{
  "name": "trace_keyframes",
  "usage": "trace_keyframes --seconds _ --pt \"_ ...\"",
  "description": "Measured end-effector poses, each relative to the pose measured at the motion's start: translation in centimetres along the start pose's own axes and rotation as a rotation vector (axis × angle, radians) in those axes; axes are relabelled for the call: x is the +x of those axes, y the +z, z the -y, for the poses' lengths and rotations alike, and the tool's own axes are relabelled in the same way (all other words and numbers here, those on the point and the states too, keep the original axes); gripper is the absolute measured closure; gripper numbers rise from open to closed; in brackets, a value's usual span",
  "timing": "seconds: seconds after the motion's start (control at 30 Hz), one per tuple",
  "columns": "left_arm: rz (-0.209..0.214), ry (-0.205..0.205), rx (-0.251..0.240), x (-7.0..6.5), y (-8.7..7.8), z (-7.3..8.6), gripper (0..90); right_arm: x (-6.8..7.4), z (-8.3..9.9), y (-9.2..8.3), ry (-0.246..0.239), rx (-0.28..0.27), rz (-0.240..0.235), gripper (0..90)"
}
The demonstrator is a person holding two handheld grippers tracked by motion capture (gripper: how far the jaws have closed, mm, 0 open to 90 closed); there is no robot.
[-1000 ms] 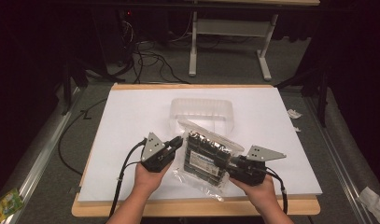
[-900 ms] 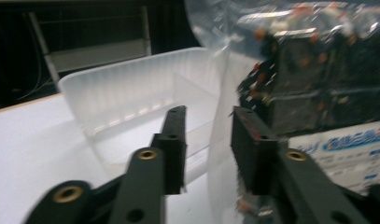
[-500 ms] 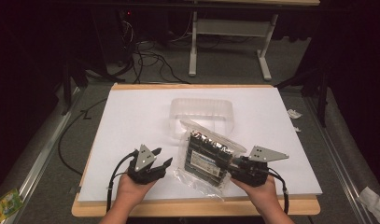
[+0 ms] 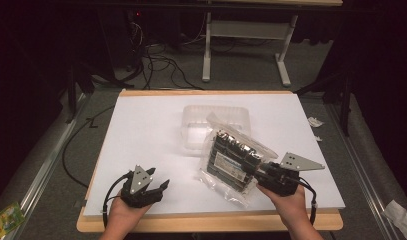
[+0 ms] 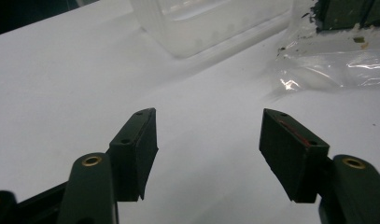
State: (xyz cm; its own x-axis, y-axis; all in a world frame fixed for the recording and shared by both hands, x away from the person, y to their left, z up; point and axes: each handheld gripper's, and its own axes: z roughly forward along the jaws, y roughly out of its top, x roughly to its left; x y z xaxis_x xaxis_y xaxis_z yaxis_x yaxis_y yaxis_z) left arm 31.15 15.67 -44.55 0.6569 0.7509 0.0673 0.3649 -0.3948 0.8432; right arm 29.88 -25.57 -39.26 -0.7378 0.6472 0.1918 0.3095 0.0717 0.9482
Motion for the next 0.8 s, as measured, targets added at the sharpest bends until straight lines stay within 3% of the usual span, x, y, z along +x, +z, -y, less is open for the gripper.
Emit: trace_keyframes --seconds 0.1,0.43,0.6,0.8 --pt "0.003 -0.035 -0.009 0.4 0.1 0.0 36.9 -0.5 -0.2 -0.6 0.001 -0.019 0.022 76.0" --pt "0.015 -0.052 -0.039 0.9 -0.1 -0.3 37.5 -1.8 -1.5 -1.8 0.000 -0.062 0.094 76.0" --pt "0.027 -0.064 -0.045 1.2 -0.3 -0.2 37.8 -2.8 -3.0 -2.0 0.004 -0.092 0.129 76.0" --pt "0.029 -0.063 -0.042 1.2 -0.2 -0.3 38.5 -3.9 -5.8 -0.9 -0.030 -0.108 0.140 76.0"
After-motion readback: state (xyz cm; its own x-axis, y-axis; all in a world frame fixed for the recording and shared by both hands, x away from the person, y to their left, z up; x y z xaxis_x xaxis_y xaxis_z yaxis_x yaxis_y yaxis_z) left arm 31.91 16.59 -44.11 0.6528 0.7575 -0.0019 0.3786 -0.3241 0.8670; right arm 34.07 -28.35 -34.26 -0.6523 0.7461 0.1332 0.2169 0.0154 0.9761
